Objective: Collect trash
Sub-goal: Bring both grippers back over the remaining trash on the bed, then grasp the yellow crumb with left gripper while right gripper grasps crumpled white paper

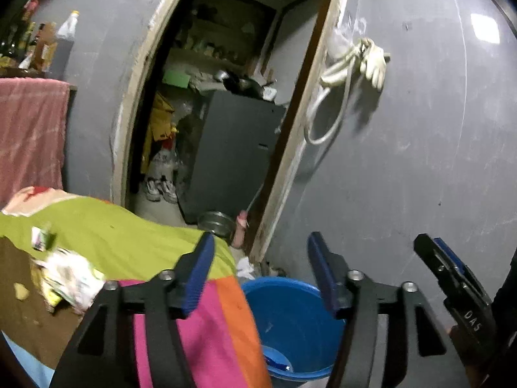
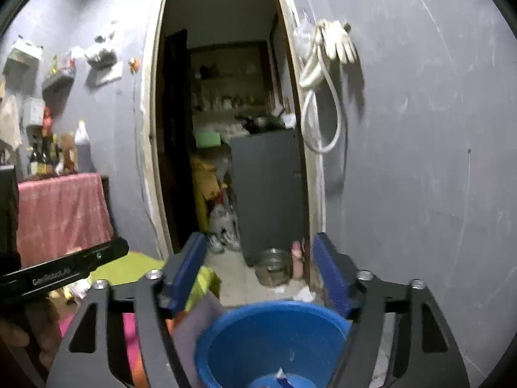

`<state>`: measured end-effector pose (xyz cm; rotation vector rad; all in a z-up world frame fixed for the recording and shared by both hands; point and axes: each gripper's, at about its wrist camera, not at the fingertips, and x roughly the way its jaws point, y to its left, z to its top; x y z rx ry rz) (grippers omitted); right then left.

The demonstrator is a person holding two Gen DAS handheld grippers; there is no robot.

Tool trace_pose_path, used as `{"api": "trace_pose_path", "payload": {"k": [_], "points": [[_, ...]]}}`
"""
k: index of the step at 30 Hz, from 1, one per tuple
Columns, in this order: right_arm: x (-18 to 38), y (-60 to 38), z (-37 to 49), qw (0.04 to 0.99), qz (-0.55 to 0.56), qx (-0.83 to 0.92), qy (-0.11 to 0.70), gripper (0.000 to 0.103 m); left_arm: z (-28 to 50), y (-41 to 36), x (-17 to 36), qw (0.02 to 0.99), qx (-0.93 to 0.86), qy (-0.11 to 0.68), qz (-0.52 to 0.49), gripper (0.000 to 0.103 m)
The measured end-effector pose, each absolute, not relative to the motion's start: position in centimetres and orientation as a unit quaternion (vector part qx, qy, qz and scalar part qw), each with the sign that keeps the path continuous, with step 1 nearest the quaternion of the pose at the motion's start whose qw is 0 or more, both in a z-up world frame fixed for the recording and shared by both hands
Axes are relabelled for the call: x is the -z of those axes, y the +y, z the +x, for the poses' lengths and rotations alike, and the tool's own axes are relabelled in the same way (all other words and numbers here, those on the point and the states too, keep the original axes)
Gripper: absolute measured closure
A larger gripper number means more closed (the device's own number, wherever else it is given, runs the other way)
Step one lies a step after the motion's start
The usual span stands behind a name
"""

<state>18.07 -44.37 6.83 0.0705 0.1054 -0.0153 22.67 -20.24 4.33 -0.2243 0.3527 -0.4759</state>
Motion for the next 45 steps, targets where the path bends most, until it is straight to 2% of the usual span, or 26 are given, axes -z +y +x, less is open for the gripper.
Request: {"api": "trace_pose_path", "payload": {"k": [2,5,9,10,17,27,41,43,45], "points": [[-8.0,-43.4,17.5,0.999,0.032,0.001,0.039,0.024,22.0,-18.7,-5.2,0.953,0.228,0.163,-0.117,0.028],[-9.4,-41.9,16.8,0.999,0.03,-0.01,0.021,0.017,21.2,-16.3,-6.4,0.957,0.214,0.146,-0.129,0.013],[-10.7,-39.4,16.0,0.999,0.026,-0.03,0.001,0.001,19.6,-12.4,-7.8,0.965,0.188,0.123,-0.132,0.004],[-11.0,-38.7,15.9,0.999,0.026,-0.036,-0.004,0.0,19.4,-11.6,-8.0,0.967,0.182,0.12,-0.131,0.002],[-11.6,-33.6,15.6,0.997,0.025,-0.078,-0.015,0.0,17.1,-5.2,-8.0,0.979,0.124,0.115,-0.117,0.002],[-9.3,-26.4,17.1,0.99,0.023,-0.136,-0.01,0.0,15.5,2.6,-5.1,0.988,0.031,0.118,-0.098,0.002],[-4.1,-22.4,23.7,0.976,-0.023,-0.176,0.124,0.0,20.0,4.0,2.0,0.963,0.044,0.246,-0.101,0.003],[-3.4,-22.2,24.8,0.971,-0.028,-0.187,0.147,0.003,20.7,3.8,2.6,0.959,0.05,0.261,-0.097,0.003],[-2.8,-21.9,25.5,0.967,-0.035,-0.195,0.163,0.012,21.4,3.4,3.2,0.954,0.064,0.277,-0.095,0.003]]}}
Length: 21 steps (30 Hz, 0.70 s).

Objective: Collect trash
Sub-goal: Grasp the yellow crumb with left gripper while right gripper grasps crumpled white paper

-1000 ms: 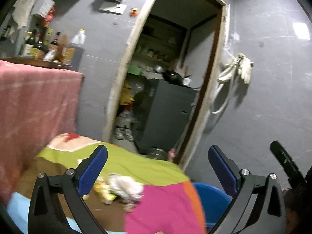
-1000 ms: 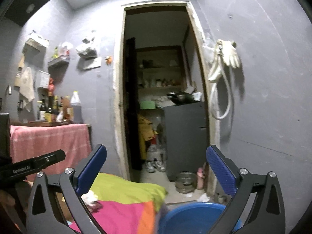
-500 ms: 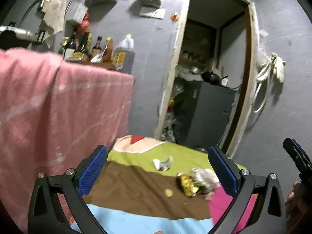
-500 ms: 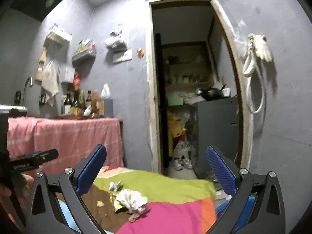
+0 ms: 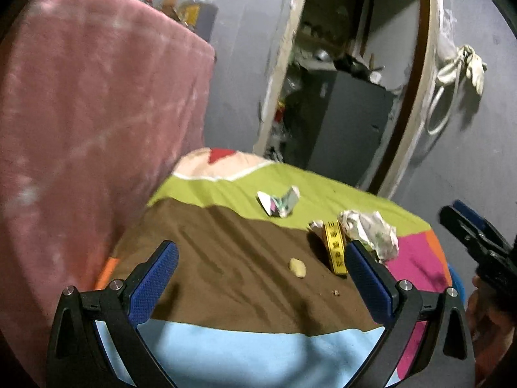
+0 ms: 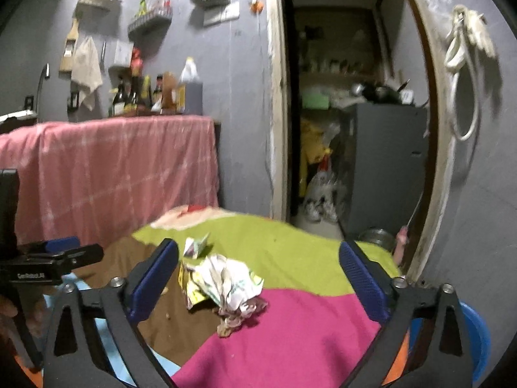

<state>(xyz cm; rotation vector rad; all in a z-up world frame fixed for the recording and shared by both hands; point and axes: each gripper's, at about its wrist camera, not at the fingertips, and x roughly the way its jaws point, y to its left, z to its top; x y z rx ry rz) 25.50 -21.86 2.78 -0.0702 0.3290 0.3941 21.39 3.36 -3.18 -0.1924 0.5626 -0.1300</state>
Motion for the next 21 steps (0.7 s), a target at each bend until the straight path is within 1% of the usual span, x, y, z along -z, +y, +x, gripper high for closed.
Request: {"api": "trace_pose_path", "payload": {"k": [1,2,3,4,5,6,7,8,9,10,11,12,15,17,19,21], "points": [[-2.4,-21.6,26.0,0.964,-0.039,-0.2,0.173,0.015,21.8,3.2,3.3,0.952,0.068,0.283,-0.092,0.006],[-2.1,-21.4,26.3,0.961,-0.043,-0.204,0.181,0.017,22.1,3.0,3.5,0.95,0.074,0.291,-0.087,0.012],[-1.8,-21.2,26.7,0.958,-0.046,-0.209,0.189,0.019,22.6,2.7,3.7,0.947,0.081,0.301,-0.081,0.017],[-1.4,-20.9,27.3,0.954,-0.049,-0.216,0.201,0.021,23.0,2.5,4.0,0.944,0.087,0.309,-0.076,0.025],[-1.2,-20.8,27.6,0.952,-0.05,-0.219,0.207,0.027,23.4,2.3,4.3,0.94,0.094,0.321,-0.072,0.032],[-0.8,-20.5,28.1,0.948,-0.053,-0.224,0.219,0.032,23.7,2.2,4.7,0.936,0.1,0.33,-0.071,0.034],[-0.5,-20.4,28.4,0.946,-0.055,-0.228,0.226,0.034,24.0,2.0,5.0,0.932,0.108,0.339,-0.07,0.036],[-0.2,-20.2,28.8,0.942,-0.059,-0.231,0.235,0.039,24.3,1.8,5.2,0.928,0.116,0.348,-0.069,0.04],[0.1,-20.1,29.0,0.94,-0.061,-0.233,0.24,0.042,24.5,1.6,5.4,0.925,0.123,0.354,-0.067,0.042],[0.4,-19.9,29.3,0.937,-0.065,-0.236,0.249,0.043,24.7,1.4,5.6,0.922,0.128,0.36,-0.064,0.047],[0.6,-19.8,29.5,0.935,-0.067,-0.237,0.254,0.047,25.0,1.2,5.8,0.918,0.134,0.367,-0.062,0.05],[1.0,-19.7,29.8,0.932,-0.066,-0.24,0.262,0.049,25.2,1.0,6.0,0.915,0.139,0.374,-0.06,0.051],[1.5,-19.8,30.2,0.927,-0.059,-0.245,0.276,0.053,25.9,0.6,6.5,0.909,0.145,0.387,-0.052,0.058],[1.5,-19.9,30.4,0.925,-0.056,-0.249,0.281,0.055,26.3,0.3,6.7,0.907,0.146,0.393,-0.046,0.064],[1.6,-19.9,30.5,0.923,-0.057,-0.252,0.286,0.056,26.5,0.1,6.8,0.905,0.147,0.397,-0.039,0.066],[1.8,-19.7,30.6,0.919,-0.06,-0.256,0.293,0.062,26.5,-0.1,7.0,0.904,0.147,0.399,-0.032,0.071]]}}
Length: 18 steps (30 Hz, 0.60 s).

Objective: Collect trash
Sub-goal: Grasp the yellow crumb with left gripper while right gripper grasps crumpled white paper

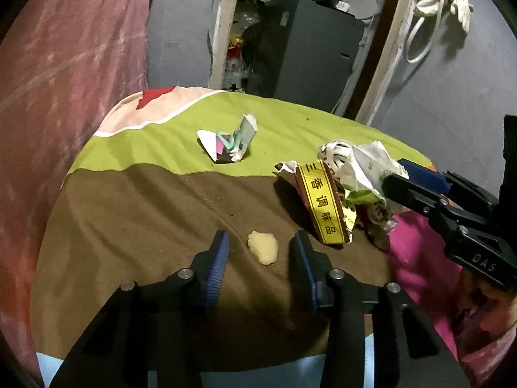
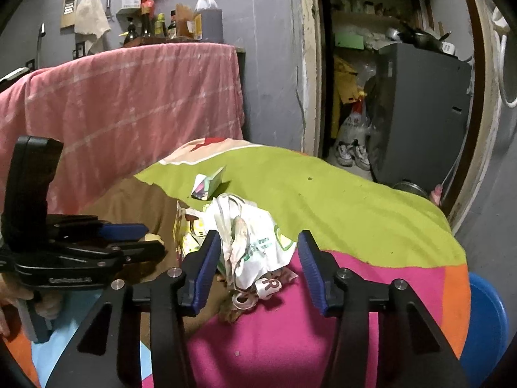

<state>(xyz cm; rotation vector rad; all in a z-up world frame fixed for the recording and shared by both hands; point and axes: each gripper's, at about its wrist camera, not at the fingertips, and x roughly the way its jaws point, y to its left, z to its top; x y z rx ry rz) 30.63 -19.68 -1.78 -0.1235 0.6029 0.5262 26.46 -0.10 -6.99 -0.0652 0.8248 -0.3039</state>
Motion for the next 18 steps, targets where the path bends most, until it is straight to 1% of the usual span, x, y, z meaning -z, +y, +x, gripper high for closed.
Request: {"api": "trace_pose_path", "payload": {"k": [2,6,18], "points": [[2.0,-19.3,30.8,0.917,-0.063,-0.257,0.299,0.066,26.4,-0.3,7.1,0.904,0.146,0.4,-0.025,0.079],[2.3,-19.2,30.8,0.914,-0.061,-0.261,0.305,0.075,26.5,-0.7,7.2,0.904,0.144,0.402,-0.01,0.082],[2.5,-19.7,30.8,0.914,-0.046,-0.26,0.309,0.076,28.2,-1.3,7.8,0.898,0.155,0.411,0.009,0.082]]}}
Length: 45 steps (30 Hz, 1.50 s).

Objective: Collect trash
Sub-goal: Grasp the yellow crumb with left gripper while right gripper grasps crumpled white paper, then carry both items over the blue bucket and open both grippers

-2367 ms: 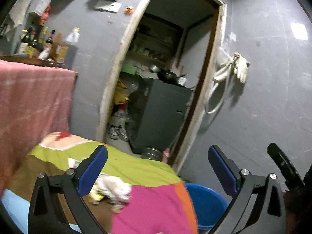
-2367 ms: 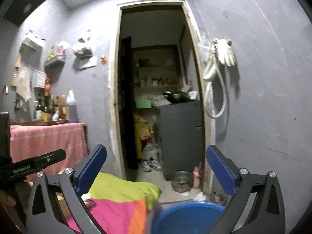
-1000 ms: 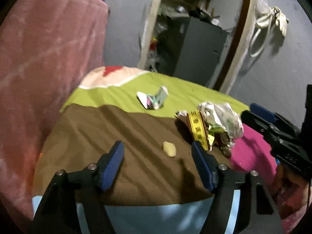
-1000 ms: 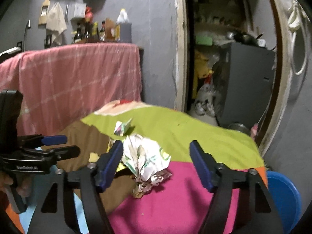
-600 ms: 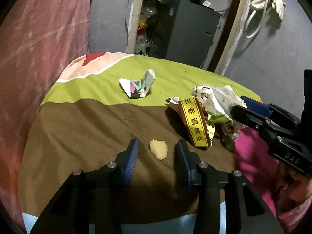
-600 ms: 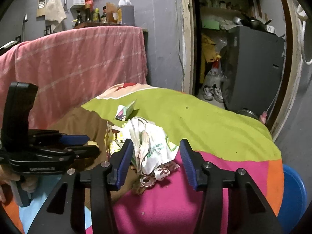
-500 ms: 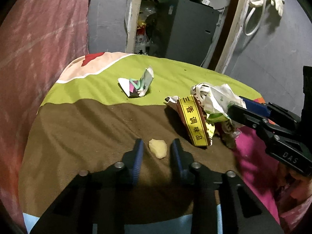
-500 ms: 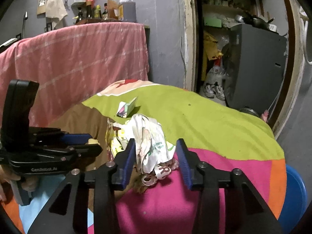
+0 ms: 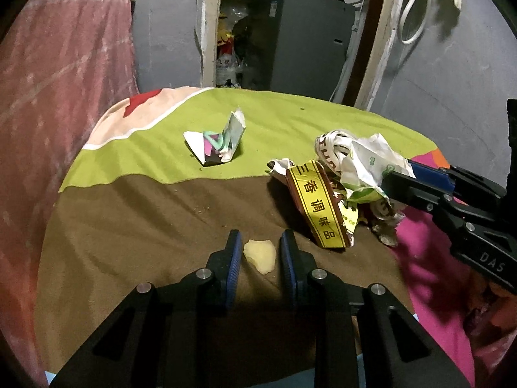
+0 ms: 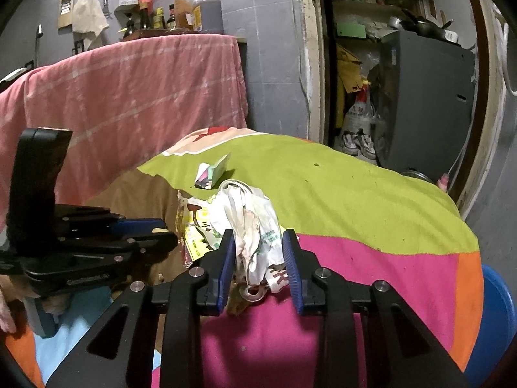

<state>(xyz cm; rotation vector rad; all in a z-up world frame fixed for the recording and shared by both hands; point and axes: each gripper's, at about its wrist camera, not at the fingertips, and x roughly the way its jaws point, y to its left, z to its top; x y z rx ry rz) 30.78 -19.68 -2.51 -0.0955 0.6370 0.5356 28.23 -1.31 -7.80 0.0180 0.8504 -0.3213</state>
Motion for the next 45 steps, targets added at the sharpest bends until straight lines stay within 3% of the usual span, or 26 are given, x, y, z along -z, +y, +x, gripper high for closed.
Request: {"api": "trace_pose_path", "payload": {"k": [15,17,24,38,45], "points": [[2.7,-19.5,30.9,0.911,-0.044,-0.263,0.314,0.076,27.7,-1.6,8.4,0.891,0.164,0.422,0.041,0.086],[2.6,-19.4,30.7,0.911,-0.047,-0.263,0.314,0.082,27.6,-1.6,8.3,0.892,0.161,0.421,0.036,0.087],[2.4,-19.3,29.6,0.916,-0.053,-0.261,0.301,0.091,26.7,-1.4,7.7,0.899,0.148,0.411,0.019,0.087],[-0.1,-21.0,26.1,0.934,-0.022,-0.262,0.24,0.093,23.1,-1.4,3.8,0.936,0.122,0.33,-0.011,0.087],[-2.5,-23.1,23.9,0.951,0.005,-0.249,0.182,0.093,20.8,-1.9,0.6,0.96,0.116,0.249,-0.054,0.087]]}}
